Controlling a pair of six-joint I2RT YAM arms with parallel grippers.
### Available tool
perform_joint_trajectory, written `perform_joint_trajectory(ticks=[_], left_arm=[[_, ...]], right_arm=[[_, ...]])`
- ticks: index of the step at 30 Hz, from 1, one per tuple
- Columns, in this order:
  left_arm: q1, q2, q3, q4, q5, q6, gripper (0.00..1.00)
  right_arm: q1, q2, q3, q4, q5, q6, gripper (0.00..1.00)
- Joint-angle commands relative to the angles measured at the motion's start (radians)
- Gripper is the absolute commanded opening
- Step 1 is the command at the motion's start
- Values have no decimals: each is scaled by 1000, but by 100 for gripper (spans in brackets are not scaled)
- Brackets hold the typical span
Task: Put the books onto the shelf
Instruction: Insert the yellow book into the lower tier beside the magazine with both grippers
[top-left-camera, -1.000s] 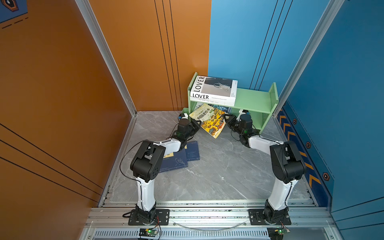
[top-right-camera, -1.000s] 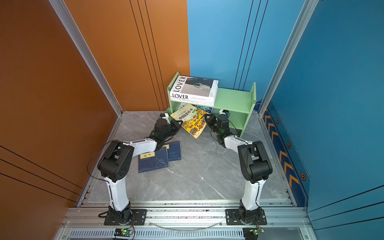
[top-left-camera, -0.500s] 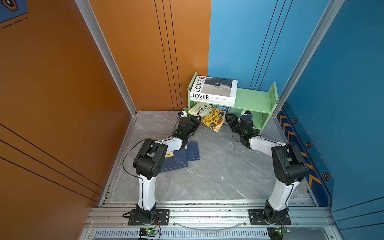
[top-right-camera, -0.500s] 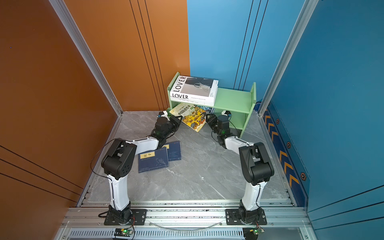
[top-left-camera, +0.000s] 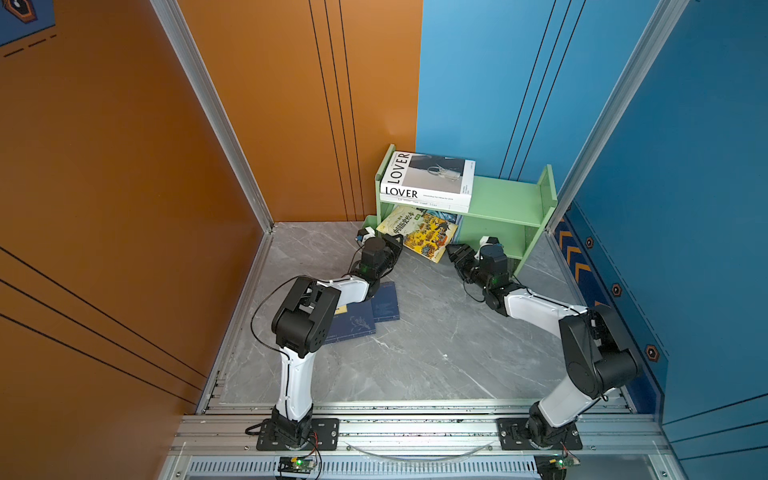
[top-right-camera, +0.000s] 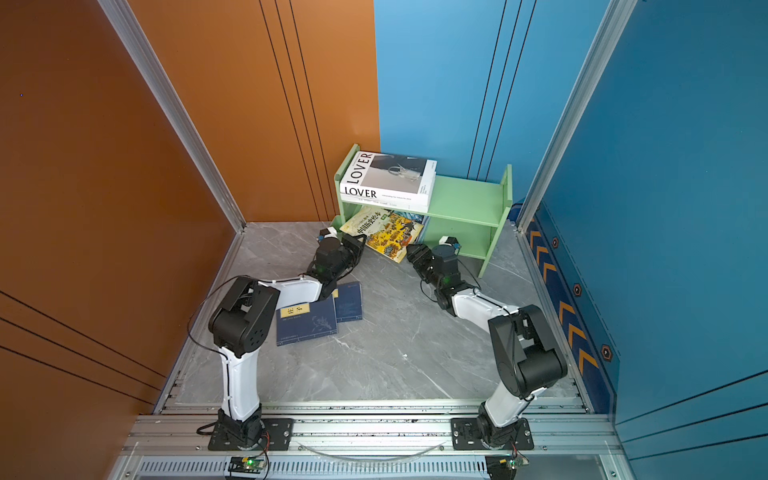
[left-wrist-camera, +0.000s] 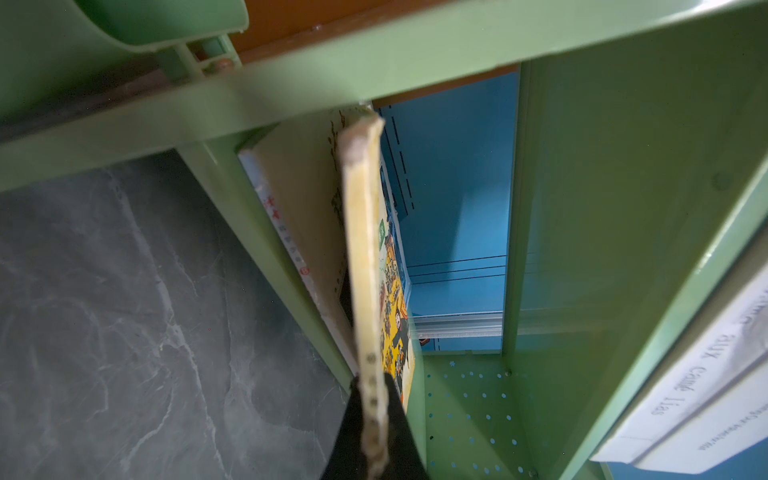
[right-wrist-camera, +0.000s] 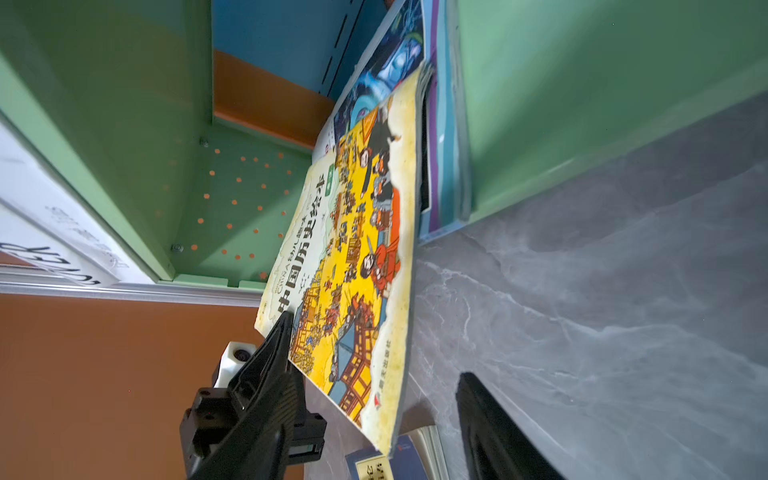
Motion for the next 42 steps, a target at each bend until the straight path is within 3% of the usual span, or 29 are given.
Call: perform_joint_trajectory(ticks=[1,10,18,23,25,31,36,42], left_arm=[[-13,5,-5,58,-50,-14,0],[-23,21,-12,80,-74,-45,0],[-29,33,-9,92,-75,-61,0],[-29,32,-10,91,-73,-61,1],[-27,32,-9,92,-60,-61,9],[1,-22,-46,-3,-28,18,49],[47,-104,-111,-116,-7,114,59],[82,-72,-97,-107,161,99,57]], right_arm=[[13,45,7,87,-39,56,63],[27,116,33,168,-61,120,53],[29,176,41,293,-75,206,22],[28,195,42,354,-79,237,10],[22,190,38,346,-75,227,8],[-29,155,28,301,-87,167,5],[-63,143,45,259,-123,113,4],[-80,151,70,252,-153,100,4]])
